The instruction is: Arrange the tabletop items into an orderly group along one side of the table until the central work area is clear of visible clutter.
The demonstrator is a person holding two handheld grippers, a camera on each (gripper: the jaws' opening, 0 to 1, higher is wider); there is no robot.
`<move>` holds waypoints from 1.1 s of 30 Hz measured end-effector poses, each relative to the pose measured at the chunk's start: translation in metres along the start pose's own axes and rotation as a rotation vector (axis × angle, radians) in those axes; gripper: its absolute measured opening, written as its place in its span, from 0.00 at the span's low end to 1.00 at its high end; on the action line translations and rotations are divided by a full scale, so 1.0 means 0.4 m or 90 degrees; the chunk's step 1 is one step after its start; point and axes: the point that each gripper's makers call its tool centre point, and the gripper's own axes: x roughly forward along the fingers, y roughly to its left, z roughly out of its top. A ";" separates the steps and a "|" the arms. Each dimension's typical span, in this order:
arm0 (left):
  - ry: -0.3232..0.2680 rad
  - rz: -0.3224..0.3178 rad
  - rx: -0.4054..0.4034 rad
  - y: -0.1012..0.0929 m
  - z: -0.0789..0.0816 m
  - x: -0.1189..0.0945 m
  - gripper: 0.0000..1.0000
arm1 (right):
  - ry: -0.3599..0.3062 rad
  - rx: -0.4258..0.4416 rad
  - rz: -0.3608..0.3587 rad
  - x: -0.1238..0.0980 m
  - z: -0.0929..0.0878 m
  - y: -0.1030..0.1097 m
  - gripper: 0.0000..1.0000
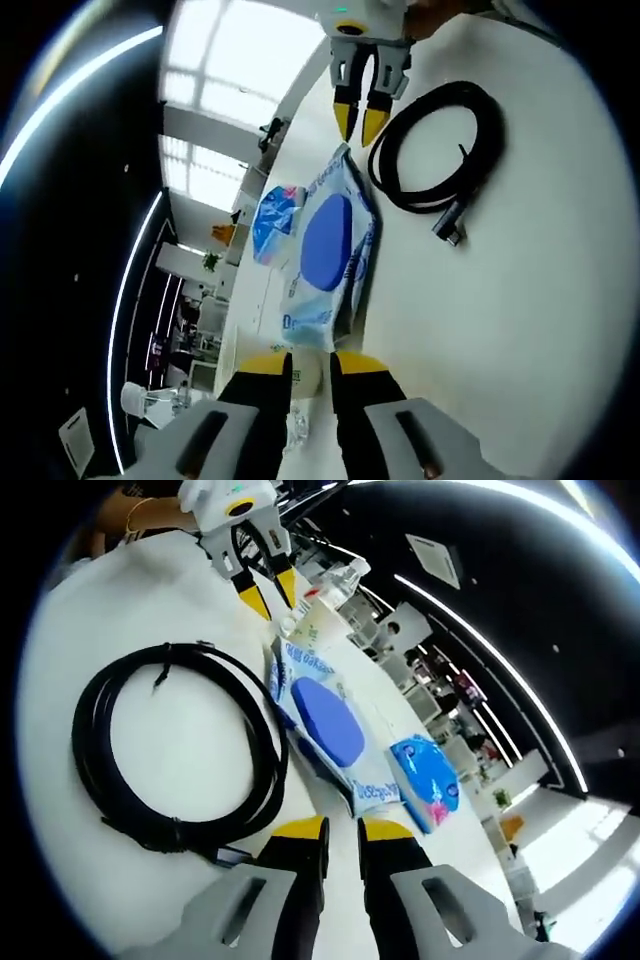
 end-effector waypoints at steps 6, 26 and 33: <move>-0.009 -0.018 -0.066 -0.006 -0.012 0.002 0.15 | -0.005 0.037 0.013 -0.021 0.016 0.010 0.10; -0.098 -0.033 -0.196 -0.002 0.080 -0.027 0.23 | -0.068 0.151 -0.009 -0.053 0.051 -0.010 0.09; -0.124 -0.032 -0.239 0.000 0.109 -0.031 0.23 | -0.079 0.164 -0.029 -0.073 0.048 -0.029 0.10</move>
